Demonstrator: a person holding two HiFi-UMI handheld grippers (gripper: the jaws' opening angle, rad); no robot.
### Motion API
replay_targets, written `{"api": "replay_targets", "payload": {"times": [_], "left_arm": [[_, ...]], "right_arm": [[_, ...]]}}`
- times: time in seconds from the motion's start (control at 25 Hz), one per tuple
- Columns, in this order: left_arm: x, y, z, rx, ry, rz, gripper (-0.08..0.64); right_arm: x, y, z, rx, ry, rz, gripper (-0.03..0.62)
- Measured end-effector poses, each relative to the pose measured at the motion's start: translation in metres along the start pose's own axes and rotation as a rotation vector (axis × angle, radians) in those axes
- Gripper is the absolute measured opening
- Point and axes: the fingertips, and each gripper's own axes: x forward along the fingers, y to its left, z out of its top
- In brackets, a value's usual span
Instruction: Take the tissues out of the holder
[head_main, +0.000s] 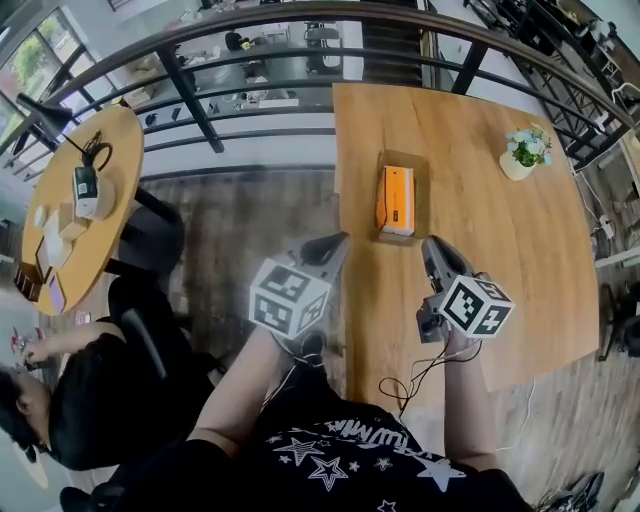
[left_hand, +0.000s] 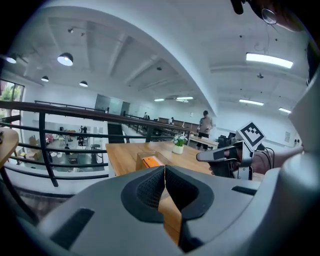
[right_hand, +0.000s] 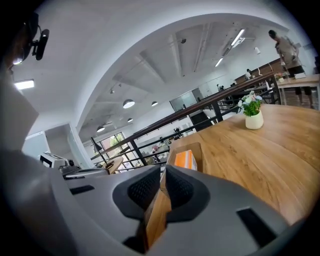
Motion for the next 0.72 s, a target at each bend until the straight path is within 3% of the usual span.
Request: {"api": "replay_targets", "payload": {"times": [0.32, 0.36, 0.4, 0.44, 0.72], "left_arm": [[0.026, 0.052, 0.005, -0.014, 0.023, -0.057, 0.015], [0.03, 0.058, 0.004, -0.017, 0.026, -0.06, 0.015], [0.034, 0.062, 0.003, -0.02, 0.029, -0.063, 0.015], [0.037, 0.066, 0.002, -0.023, 0.033, -0.067, 0.015], [0.053, 0.078, -0.007, -0.069, 0.05, -0.091, 0.015]], "right_arm": [[0.076, -0.016, 0.006, -0.025, 0.09, -0.089, 0.026], [0.084, -0.02, 0.004, -0.027, 0.112, -0.094, 0.07], [0.093, -0.022, 0.001, -0.028, 0.138, -0.095, 0.173], [0.101, -0.025, -0.003, -0.03, 0.166, -0.097, 0.206], [0.138, -0.043, -0.023, -0.081, 0.342, -0.182, 0.293]]}}
